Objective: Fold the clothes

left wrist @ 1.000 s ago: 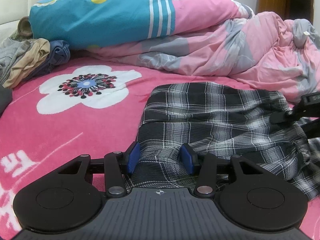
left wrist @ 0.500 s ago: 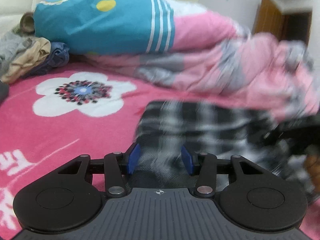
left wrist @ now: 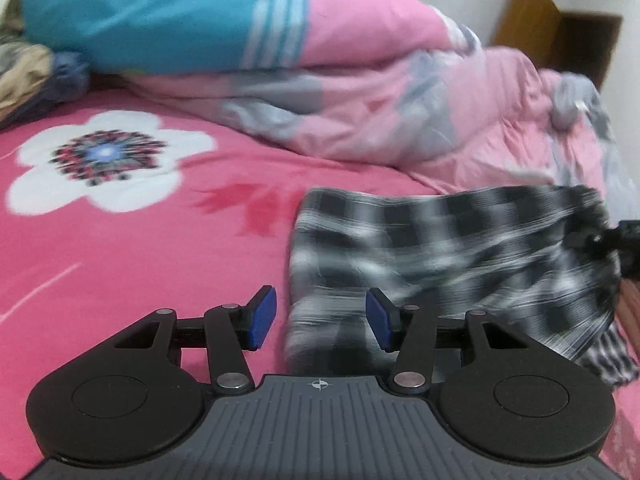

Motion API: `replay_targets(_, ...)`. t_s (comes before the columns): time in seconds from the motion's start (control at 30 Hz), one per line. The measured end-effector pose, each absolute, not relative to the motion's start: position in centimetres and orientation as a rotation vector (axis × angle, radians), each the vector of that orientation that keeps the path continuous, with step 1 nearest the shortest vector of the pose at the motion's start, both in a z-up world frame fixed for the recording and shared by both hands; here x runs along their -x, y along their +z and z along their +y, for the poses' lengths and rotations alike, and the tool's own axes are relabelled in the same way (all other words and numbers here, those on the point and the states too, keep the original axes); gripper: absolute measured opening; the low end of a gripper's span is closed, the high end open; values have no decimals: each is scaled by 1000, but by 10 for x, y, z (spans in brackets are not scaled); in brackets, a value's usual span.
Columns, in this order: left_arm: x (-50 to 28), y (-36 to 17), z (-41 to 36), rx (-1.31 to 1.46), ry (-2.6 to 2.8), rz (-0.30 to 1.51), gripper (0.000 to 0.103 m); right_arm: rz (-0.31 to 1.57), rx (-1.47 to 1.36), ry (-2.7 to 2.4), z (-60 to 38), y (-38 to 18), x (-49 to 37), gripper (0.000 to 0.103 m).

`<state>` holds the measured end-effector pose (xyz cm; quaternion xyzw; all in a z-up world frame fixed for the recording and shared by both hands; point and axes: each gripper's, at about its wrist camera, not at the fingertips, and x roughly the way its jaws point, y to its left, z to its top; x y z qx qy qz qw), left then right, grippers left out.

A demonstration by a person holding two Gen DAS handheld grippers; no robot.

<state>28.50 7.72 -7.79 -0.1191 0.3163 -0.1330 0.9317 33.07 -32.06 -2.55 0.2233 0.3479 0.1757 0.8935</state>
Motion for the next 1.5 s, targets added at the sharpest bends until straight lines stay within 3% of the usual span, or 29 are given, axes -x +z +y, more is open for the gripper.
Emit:
replay_targets(0.4, -315, -99, -40, 35, -408, 798, 49, 732, -471, 170, -508, -28, -308, 20)
replay_targets(0.73, -315, -106, -69, -48, -437, 816, 49, 775, -529, 139, -565, -68, -295, 21)
replay_targets(0.8, -315, -104, -64, -32, -431, 819, 49, 805, -527, 114, -572, -86, -297, 27)
replay_targets(0.87, -315, -100, -59, -12, -424, 821, 49, 848, -524, 44, -574, -100, -297, 43)
replay_targets(0.97, -313, -90, -45, 34, -410, 816, 49, 811, -503, -9, -572, -95, -286, 53)
replay_targets(1.07, -305, -73, -22, 94, -380, 800, 49, 771, -408, -83, -557, -71, -264, 60)
replay_targets(1.5, -246, 3, 87, 178, -272, 731, 53, 500, -283, 144, -432, 98, -54, 63)
